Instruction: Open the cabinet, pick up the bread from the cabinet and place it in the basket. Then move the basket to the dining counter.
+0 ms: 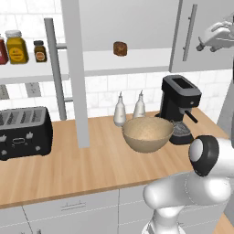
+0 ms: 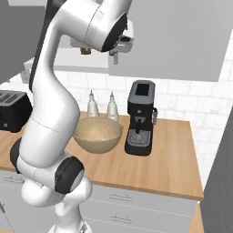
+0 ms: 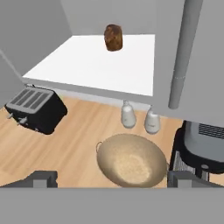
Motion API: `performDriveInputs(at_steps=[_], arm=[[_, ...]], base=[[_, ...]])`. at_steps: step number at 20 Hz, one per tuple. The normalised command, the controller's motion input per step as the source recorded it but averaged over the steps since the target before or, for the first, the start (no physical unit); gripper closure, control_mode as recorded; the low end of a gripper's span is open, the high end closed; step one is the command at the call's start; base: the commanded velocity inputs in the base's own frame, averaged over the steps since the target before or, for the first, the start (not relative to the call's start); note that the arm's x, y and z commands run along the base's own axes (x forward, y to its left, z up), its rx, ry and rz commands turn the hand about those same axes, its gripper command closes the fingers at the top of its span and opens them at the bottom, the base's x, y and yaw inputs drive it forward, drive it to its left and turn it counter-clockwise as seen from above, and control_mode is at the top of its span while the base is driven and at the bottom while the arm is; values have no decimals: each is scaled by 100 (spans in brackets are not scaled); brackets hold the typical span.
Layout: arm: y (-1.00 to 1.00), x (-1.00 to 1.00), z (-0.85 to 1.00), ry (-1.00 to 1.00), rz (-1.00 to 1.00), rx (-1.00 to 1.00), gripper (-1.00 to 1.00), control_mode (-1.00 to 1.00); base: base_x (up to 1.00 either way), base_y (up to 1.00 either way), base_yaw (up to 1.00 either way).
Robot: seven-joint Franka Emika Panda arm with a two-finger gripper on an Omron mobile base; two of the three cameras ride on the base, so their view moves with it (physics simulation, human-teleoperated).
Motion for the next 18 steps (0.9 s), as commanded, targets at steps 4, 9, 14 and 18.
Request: performDriveInputs(at_steps=[4, 9, 14, 18], arm=[[4, 94, -12, -23, -51, 0, -100, -100], [-5, 60, -19, -20, -35, 1, -100, -100], [-18, 47, -25, -3, -23, 8, -100, -100], [-38, 80, 0, 0, -17, 6, -100, -100]], base=[[0, 0, 0], [0, 0, 0], [0, 0, 0], [0, 0, 0]])
